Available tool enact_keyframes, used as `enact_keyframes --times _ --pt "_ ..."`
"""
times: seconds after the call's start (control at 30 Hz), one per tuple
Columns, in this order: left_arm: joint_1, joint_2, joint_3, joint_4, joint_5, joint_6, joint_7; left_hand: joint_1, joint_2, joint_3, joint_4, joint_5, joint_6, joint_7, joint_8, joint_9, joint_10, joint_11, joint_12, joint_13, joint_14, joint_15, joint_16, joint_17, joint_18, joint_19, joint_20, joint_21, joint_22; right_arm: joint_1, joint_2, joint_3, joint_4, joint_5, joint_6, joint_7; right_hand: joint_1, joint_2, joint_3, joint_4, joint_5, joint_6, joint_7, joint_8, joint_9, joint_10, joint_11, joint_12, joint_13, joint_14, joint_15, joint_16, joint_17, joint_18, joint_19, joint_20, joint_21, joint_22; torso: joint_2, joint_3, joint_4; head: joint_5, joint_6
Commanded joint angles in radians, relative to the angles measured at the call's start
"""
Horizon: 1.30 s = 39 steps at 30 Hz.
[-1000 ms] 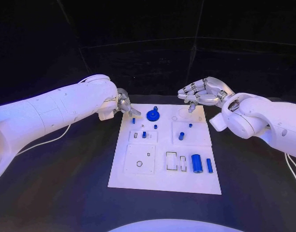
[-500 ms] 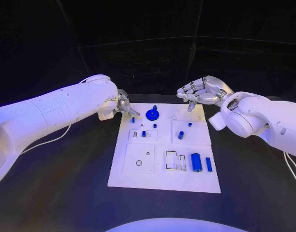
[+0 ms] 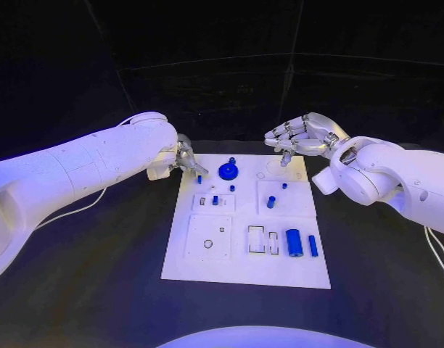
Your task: Assemble the parts on the task board
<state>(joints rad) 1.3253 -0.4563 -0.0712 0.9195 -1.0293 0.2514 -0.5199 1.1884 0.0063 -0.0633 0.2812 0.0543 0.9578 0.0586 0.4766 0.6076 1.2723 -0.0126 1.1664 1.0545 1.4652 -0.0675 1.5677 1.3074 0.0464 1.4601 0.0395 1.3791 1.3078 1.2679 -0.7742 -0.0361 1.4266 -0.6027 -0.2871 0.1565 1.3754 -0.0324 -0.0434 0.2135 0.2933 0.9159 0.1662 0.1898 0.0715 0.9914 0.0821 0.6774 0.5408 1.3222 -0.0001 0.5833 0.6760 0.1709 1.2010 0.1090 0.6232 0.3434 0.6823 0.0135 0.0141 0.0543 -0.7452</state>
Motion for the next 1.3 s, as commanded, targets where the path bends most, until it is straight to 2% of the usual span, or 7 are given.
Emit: enact_keyframes --times 0.03,0.73,1.3 --pt "0.000 0.002 0.000 -0.001 -0.023 0.019 -0.004 0.015 0.001 -0.004 -0.004 -0.001 0.007 0.000 0.005 -0.002 0.005 0.001 0.006 0.001 0.106 -0.006 0.003 0.263 0.010 0.015 -0.003 0.006 0.022 0.002 0.002 0.001 0.002 -0.002 -0.012 0.014 0.013 -0.001 -0.008 0.000 0.006 -0.010 0.000 0.004 0.001 -0.008 0.001 0.007 -0.001 0.004 0.006 -0.006 0.001 0.012 0.009 -0.001 -0.007 -0.001 -0.001 0.0001 -0.0003 0.000 -0.002" --pt "-0.005 0.012 0.000 0.001 -0.025 0.033 -0.006 0.041 0.007 0.000 -0.012 0.000 0.009 -0.001 0.008 -0.002 0.007 0.000 0.009 0.003 0.106 -0.007 0.003 0.263 0.009 0.016 -0.004 0.007 0.025 0.002 0.007 0.001 -0.001 -0.002 -0.014 0.019 0.016 0.001 -0.008 0.000 0.008 -0.009 0.000 0.005 0.002 -0.008 0.001 0.007 -0.002 0.004 0.006 -0.006 0.002 0.013 0.011 -0.001 -0.007 -0.002 0.000 -0.0001 0.0000 0.001 -0.003" --pt "-0.005 0.014 0.000 -0.001 -0.004 0.048 0.001 0.131 0.041 0.052 -0.057 0.000 0.011 -0.009 0.013 -0.008 0.010 -0.008 0.010 0.002 0.106 -0.012 0.003 0.263 0.008 0.018 -0.009 0.008 0.030 0.002 0.008 0.001 -0.002 -0.002 -0.015 0.019 0.016 0.001 -0.008 0.000 0.008 -0.009 0.000 0.005 0.002 -0.008 0.001 0.007 -0.002 0.004 0.006 -0.006 0.002 0.013 0.011 -0.001 -0.007 -0.002 0.000 0.0005 -0.0005 0.001 -0.007"
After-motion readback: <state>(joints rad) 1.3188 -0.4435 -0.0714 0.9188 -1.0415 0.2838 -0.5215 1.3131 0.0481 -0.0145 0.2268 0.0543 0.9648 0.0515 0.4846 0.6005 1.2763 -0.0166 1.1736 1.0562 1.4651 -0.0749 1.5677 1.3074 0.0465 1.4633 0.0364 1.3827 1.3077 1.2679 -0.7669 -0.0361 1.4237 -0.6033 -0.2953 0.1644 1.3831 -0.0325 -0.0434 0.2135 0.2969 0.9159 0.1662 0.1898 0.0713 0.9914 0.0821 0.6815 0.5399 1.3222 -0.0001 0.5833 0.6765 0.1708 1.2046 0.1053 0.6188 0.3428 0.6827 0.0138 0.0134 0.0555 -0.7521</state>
